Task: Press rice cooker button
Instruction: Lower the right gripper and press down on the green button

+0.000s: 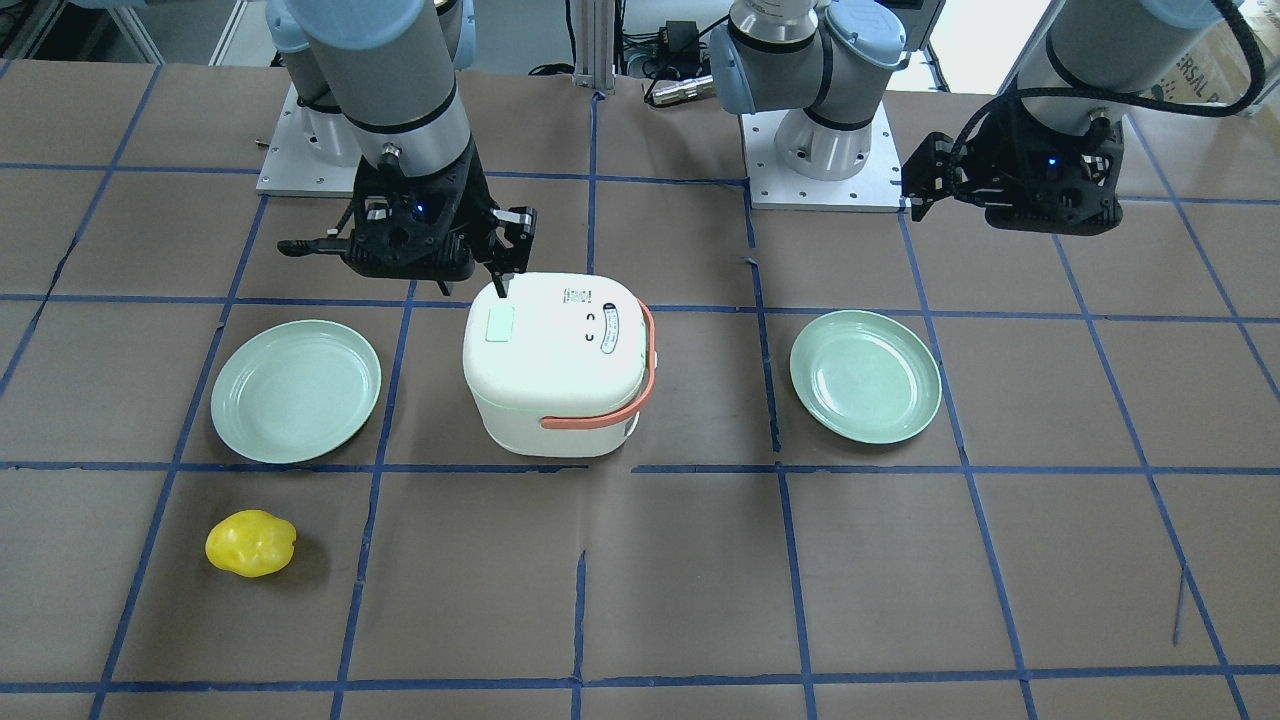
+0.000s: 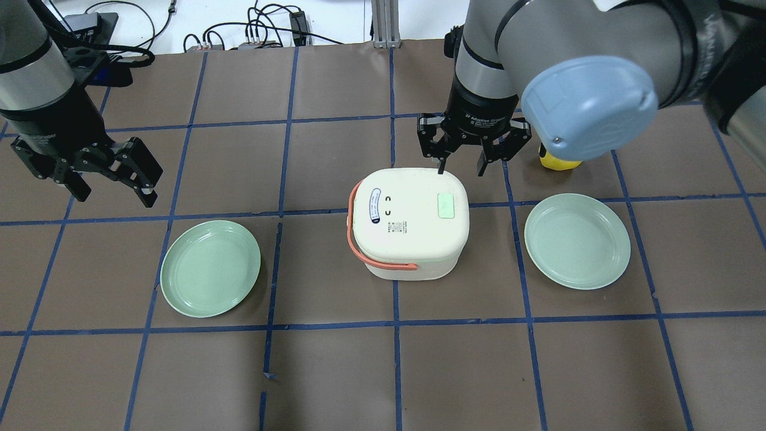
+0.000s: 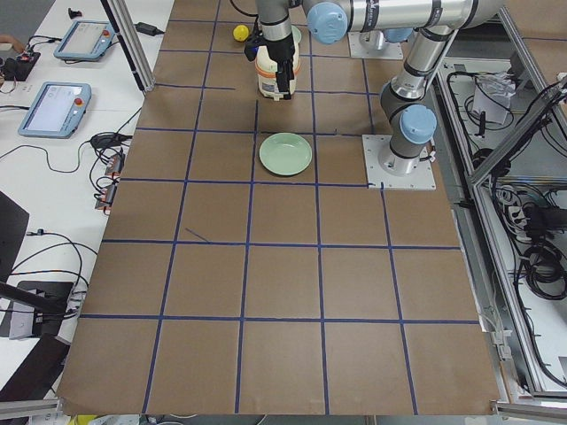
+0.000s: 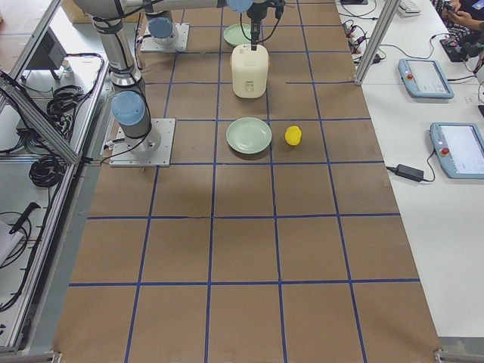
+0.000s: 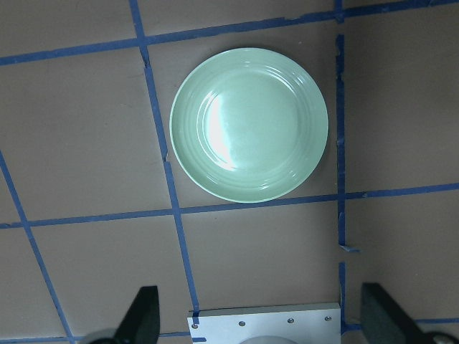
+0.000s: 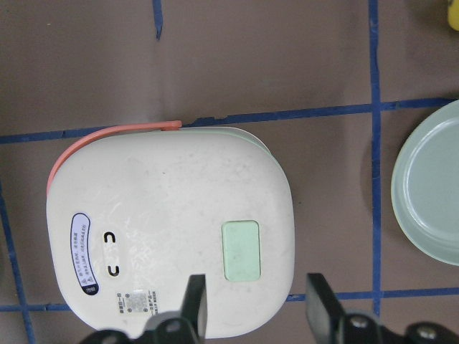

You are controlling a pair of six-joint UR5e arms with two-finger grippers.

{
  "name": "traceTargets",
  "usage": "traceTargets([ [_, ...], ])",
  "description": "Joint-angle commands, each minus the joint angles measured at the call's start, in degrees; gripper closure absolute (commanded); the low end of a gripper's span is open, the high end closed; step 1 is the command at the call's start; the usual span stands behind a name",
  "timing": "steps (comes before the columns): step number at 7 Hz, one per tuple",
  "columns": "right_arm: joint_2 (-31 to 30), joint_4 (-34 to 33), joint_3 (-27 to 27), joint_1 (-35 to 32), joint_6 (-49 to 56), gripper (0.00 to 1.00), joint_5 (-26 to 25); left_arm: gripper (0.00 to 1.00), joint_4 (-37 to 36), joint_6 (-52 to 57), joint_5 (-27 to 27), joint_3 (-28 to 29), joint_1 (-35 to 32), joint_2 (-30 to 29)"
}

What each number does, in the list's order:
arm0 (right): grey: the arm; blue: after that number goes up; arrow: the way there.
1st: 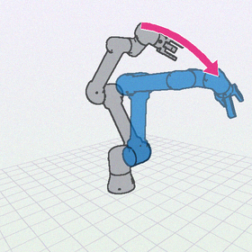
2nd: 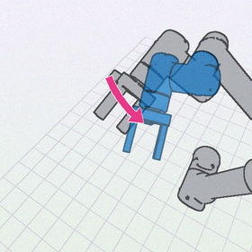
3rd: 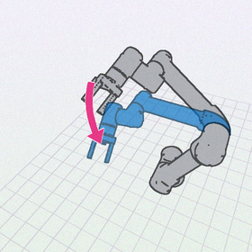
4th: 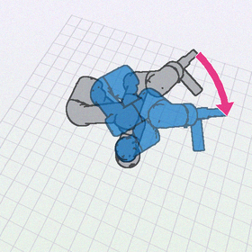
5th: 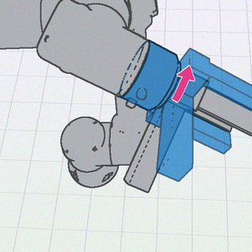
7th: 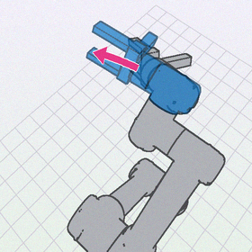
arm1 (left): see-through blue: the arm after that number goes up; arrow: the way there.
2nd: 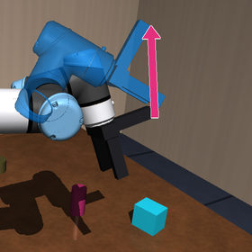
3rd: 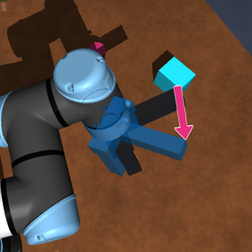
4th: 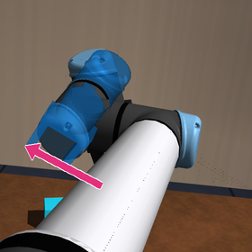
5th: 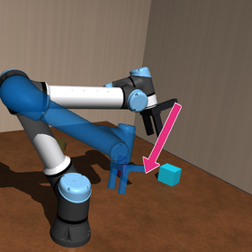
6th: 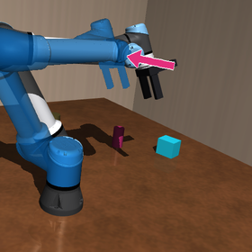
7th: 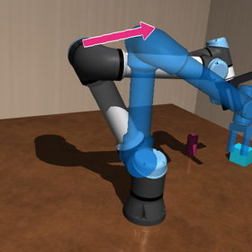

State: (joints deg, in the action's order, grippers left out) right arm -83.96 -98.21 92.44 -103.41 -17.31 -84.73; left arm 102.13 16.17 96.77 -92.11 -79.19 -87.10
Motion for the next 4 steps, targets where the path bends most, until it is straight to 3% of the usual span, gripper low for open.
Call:
traceTargets([
  [1, 0.72, -4.18, 3.97, -0.13, 0.0, 0.91, 1.23, 0.0, 0.0, 0.0, 0.0, 0.0, 0.0, 0.0],
  [4, 0.81, -6.8, 7.58, -0.13, -0.53, 0.91, 1.32, 0.0, 0.0, 0.0, 0.0, 0.0, 0.0, 0.0],
])
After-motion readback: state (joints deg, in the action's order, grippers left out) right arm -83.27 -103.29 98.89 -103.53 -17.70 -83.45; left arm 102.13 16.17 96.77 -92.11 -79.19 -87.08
